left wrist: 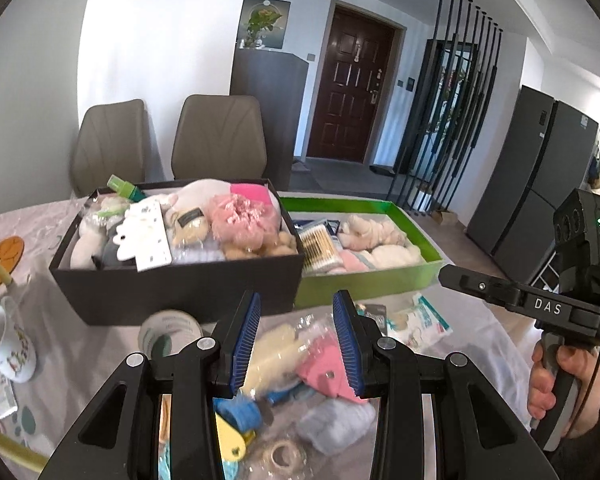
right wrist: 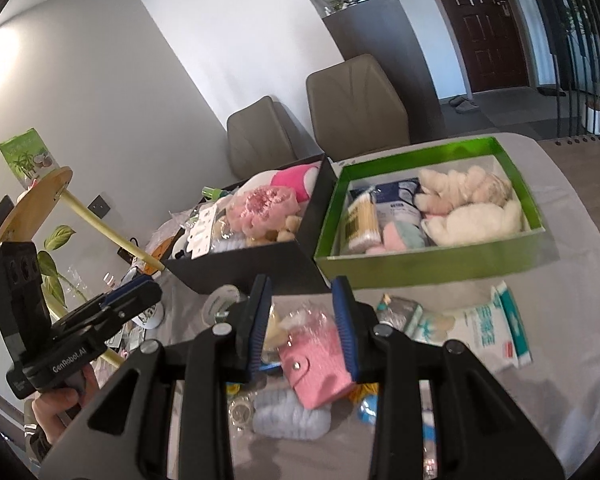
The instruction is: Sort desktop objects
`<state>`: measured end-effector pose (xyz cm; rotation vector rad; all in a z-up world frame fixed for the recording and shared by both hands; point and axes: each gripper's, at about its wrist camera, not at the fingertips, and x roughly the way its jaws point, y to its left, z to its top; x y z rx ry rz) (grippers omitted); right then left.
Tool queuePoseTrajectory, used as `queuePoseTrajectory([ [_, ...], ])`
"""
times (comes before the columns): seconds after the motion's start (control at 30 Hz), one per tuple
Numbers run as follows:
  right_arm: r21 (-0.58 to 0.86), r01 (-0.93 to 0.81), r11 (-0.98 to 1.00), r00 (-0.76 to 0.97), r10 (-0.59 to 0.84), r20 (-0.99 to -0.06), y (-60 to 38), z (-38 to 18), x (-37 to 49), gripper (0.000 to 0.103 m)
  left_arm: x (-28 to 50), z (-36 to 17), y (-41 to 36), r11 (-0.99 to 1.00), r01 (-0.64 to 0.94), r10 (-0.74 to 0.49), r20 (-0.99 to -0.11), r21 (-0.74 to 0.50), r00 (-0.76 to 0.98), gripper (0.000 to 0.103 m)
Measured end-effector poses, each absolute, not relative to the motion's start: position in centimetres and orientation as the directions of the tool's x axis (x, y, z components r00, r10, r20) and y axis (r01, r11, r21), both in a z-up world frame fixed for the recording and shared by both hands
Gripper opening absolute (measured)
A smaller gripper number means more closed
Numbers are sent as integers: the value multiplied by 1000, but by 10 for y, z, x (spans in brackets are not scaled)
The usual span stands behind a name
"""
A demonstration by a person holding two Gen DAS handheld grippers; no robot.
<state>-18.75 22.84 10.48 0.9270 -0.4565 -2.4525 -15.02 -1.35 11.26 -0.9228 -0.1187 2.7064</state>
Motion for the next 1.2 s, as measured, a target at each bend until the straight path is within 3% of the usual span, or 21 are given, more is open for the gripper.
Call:
queuePoseTrajectory([
  [0.63,533,129,-836,-651,-477,-590,305,46,-128,45,-123,42,55,-918,-331,388,-681,-220,-622,38],
  [0.73,578,103,-810,-631,-502,-591,314,32,-127,55,-125,30,65,-913,-334,398,-697,-235,-597,51],
  [0.87,605,80,-792,-615,-517,-595,322,18,-128,56,-129,20,79,-900,-351,423,-707,-258,-567,52],
  [1.0,626,44,-779,-594,-524,-611,326,6,-133,59,-133,9,92,-896,-362,427,-728,-258,-537,63],
  [1.2,646,15,-763,-556,-544,-629,330,-11,-139,60,-140,-10,110,-881,-386,446,-750,-272,-489,63],
])
